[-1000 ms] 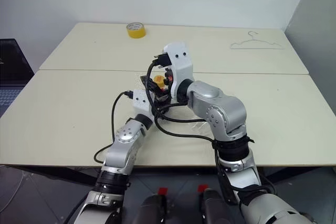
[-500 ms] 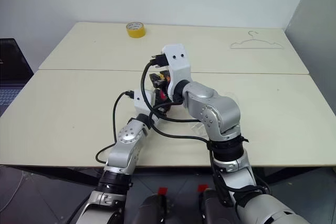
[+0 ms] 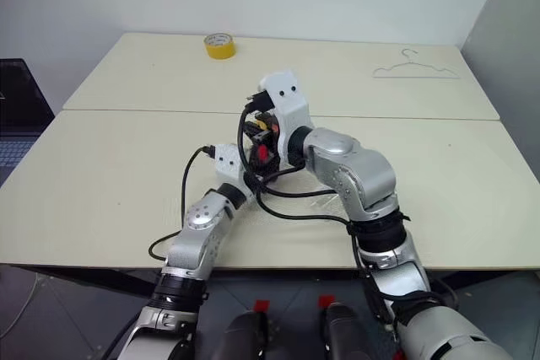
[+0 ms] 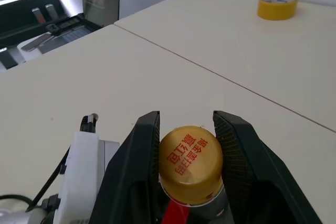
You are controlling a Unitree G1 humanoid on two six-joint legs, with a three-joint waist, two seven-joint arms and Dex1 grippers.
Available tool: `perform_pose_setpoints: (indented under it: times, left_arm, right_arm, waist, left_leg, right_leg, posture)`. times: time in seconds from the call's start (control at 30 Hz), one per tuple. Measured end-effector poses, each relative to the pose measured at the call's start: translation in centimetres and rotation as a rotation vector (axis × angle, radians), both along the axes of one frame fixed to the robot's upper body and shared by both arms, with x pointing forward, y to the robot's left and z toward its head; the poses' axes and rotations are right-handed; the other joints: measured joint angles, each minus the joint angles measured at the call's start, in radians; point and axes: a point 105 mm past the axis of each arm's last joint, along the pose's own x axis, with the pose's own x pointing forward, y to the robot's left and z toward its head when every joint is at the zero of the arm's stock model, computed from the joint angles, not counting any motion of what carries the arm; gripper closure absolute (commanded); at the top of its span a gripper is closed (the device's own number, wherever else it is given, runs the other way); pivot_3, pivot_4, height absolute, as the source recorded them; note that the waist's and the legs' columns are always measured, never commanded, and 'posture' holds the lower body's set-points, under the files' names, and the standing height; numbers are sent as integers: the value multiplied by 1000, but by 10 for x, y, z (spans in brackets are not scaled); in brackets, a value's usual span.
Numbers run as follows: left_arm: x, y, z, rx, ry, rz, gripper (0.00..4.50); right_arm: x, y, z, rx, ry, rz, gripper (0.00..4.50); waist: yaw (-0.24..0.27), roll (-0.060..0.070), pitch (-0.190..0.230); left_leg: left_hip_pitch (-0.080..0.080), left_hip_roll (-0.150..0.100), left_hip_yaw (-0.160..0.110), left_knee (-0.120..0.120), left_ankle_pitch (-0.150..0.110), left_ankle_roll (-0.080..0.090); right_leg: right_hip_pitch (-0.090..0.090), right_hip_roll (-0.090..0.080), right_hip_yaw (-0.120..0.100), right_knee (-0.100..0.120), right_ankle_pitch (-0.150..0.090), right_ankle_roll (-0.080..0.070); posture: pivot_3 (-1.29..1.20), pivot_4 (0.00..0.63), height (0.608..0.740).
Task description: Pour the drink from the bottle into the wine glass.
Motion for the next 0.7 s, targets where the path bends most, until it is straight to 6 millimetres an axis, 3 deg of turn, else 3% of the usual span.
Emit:
perform_pose_setpoints:
  times: [0.37,0.7]
  left_arm:
    - [-29,3,0,-1,89,-245,1985]
    - [-40,-1,-3,73,113,-363,1985]
  right_arm:
    - [-19,-4,-2,-96,-114,317,3220]
    - [-30,-17,-7,-169,-134,546,3222]
  waist:
    - [0,0,0]
    - [0,0,0]
  left_leg:
    - [0,0,0,0,0,0]
    - [0,0,0,0,0,0]
  right_leg:
    - [0,0,0,0,0,0]
    - [0,0,0,0,0,0]
  posture:
    - [0,150,740]
    - [0,150,740]
